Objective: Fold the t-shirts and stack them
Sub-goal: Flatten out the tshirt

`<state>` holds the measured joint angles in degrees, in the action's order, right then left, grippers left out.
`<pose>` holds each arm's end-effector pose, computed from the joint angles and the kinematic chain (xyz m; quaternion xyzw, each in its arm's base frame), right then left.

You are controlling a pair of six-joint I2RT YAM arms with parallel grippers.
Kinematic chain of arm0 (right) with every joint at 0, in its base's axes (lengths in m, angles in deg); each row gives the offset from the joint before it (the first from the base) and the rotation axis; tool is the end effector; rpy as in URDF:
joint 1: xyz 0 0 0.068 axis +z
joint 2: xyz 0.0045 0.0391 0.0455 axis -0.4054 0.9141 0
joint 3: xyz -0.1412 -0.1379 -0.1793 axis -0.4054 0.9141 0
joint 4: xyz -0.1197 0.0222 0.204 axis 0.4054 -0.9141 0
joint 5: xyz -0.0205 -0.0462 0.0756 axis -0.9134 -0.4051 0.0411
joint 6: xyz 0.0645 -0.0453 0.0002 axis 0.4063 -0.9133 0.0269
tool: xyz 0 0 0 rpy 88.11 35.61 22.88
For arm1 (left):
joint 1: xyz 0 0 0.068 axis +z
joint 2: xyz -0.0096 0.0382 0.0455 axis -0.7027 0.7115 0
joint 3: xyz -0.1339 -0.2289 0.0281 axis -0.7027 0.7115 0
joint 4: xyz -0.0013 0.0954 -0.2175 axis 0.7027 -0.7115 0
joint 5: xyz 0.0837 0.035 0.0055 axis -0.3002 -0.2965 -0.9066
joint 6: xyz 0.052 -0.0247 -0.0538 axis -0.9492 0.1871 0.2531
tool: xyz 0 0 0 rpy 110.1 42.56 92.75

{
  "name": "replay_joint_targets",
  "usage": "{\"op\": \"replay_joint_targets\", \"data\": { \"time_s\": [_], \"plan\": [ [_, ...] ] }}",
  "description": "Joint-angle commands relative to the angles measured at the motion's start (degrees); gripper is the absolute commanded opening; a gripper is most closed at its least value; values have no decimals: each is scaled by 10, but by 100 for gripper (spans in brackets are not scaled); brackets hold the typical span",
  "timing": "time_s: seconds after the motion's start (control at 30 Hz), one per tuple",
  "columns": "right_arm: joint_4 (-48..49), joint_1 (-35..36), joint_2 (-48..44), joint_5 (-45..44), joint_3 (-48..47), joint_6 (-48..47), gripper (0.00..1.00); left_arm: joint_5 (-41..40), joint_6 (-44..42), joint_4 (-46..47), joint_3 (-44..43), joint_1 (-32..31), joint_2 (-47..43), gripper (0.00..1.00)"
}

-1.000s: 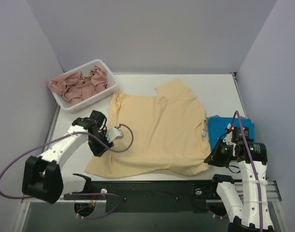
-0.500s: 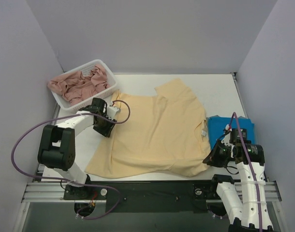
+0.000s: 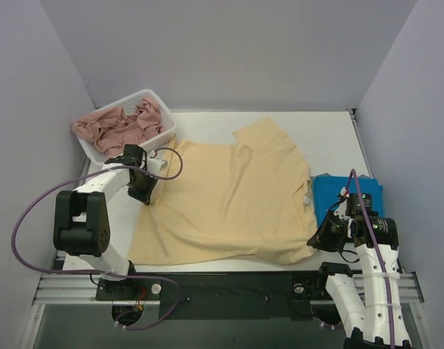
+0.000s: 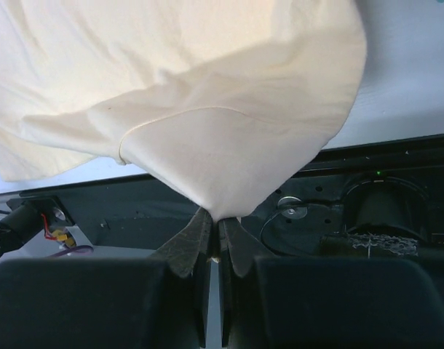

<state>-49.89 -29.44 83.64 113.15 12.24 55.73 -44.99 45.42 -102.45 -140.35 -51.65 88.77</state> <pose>0.1082 0.0180 0.2415 0.1702 0.9257 0.2428 0.2350 0.2853 -0.0447 0.1502 0.2451 0.9591 -0.0554 0.1306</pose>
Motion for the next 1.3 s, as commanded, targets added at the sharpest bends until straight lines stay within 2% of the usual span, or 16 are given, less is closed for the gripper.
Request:
{"op": "replay_joint_targets", "data": {
  "time_s": [0.0, 0.17, 0.33, 0.37, 0.4, 0.43, 0.5, 0.6, 0.67, 0.77, 0.87, 0.97, 1.03, 1.1, 1.17, 1.27],
  "plan": [
    [-10, 3, 11, -21, -17, 1, 0, -34, -41, -56, -2, 48, -77, 0],
    [-9, 4, 25, -18, -19, -5, 0, -45, -66, -63, 26, 67, -98, 0],
    [0, 6, 28, 2, -11, -9, 0, -105, -99, -15, 45, 102, -74, 1],
    [10, 7, 29, 5, -11, -6, 0, -105, -109, -9, 44, 101, -70, 24],
    [17, 9, 35, 15, -14, -2, 0, -83, -111, -10, 36, 99, -70, 36],
    [32, 10, 39, 20, -16, 7, 0, -63, -116, -12, 31, 95, -77, 61],
    [57, 13, 56, 37, -27, 22, 0, -19, -131, -21, 12, 75, -103, 69],
    [75, 18, 82, 30, -43, 27, 0, -1, -180, -31, 3, -3, -158, 70],
    [87, 23, 93, 28, -43, 23, 0, 11, -230, -78, 6, -57, -221, 66],
    [102, 24, 100, 26, -40, 18, 0, 41, -293, -226, 37, -162, -269, 53],
    [112, 24, 113, 22, -41, 13, 0, 40, -298, -329, 92, -264, -306, 52],
    [124, 24, 121, 26, -36, 7, 0, 5, -215, -335, 131, -388, -319, 64],
    [125, 26, 127, 26, -33, 0, 0, 21, -225, -339, 122, -401, -305, 69],
    [124, 26, 133, 20, -33, -6, 0, -7, -201, -319, 127, -423, -281, 72],
    [124, 25, 133, 11, -33, -9, 0, -15, -196, -311, 137, -456, -261, 85],
    [126, 25, 135, 3, -33, -10, 0, -21, -138, -273, 136, -489, -238, 89]
  ]
}}
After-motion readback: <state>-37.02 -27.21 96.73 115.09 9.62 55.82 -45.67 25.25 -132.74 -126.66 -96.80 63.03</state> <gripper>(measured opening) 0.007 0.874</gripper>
